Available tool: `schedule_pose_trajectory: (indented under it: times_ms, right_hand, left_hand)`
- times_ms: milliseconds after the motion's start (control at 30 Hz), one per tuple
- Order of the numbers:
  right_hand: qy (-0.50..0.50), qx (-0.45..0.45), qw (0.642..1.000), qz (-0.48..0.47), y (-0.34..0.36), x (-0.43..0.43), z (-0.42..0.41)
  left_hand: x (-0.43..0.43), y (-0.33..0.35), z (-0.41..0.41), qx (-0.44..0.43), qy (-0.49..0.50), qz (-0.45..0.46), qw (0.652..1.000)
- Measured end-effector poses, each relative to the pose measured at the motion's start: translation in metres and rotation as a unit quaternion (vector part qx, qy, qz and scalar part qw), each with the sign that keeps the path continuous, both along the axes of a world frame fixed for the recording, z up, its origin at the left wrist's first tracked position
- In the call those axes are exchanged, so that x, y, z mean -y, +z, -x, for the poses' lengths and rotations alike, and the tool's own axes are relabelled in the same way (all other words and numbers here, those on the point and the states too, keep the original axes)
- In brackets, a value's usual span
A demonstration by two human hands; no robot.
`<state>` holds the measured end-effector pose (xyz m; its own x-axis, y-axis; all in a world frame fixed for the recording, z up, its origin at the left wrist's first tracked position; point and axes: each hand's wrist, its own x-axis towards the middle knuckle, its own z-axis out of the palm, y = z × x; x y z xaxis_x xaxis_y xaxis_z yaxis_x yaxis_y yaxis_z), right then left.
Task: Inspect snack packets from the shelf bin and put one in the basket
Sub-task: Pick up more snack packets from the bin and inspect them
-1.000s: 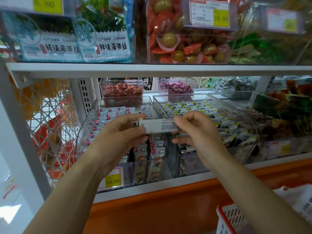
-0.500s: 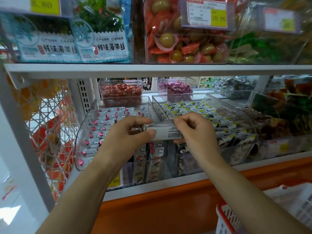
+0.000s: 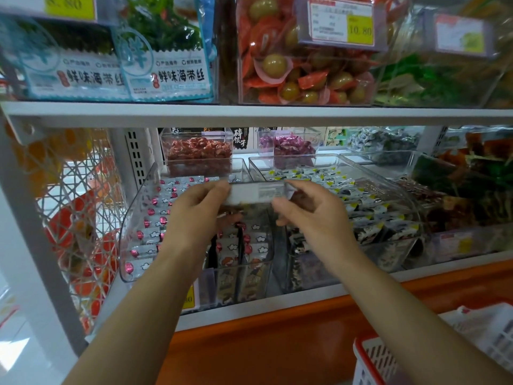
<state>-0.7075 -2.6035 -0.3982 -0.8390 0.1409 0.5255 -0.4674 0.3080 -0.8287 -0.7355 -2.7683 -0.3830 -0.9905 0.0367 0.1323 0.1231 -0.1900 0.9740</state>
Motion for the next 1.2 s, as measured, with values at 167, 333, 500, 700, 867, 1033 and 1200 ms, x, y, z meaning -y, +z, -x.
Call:
schedule_pose_trajectory:
  times_ms: [167, 333, 500, 700, 867, 1033, 1200]
  right_hand:
    - [-0.081, -0.006, 0.994, 0.068, 0.003, -0.012, 0.010]
    - [-0.127, -0.026, 0.991, -0.008, 0.014, -0.008, 0.024]
    - [-0.125, -0.056, 0.978, -0.159, 0.029, 0.004, 0.038]
    - [-0.119, -0.063, 0.965, -0.227, 0.037, 0.009, 0.047]
    - [-0.123, -0.065, 0.946, -0.294, 0.036, 0.018, 0.059]
    - [-0.107, -0.032, 0.925, -0.362, 0.031, 0.024, 0.074]
    - [-0.097, 0.010, 0.875, -0.474, 0.039, 0.024, 0.088]
  left_hand:
    - [0.003, -0.013, 0.019, -0.205, 0.112, 0.387, 0.892]
    - [-0.004, -0.033, 0.028, -0.218, 0.030, 0.624, 0.750]
    - [-0.002, -0.034, 0.034, -0.193, 0.003, 0.607, 0.771]
    - [0.004, -0.036, 0.037, -0.190, -0.037, 0.595, 0.780]
    - [0.006, -0.035, 0.036, -0.187, -0.058, 0.589, 0.784]
    - [0.008, -0.031, 0.037, -0.193, -0.057, 0.600, 0.774]
    - [0.016, -0.027, 0.040, -0.218, -0.061, 0.603, 0.765]
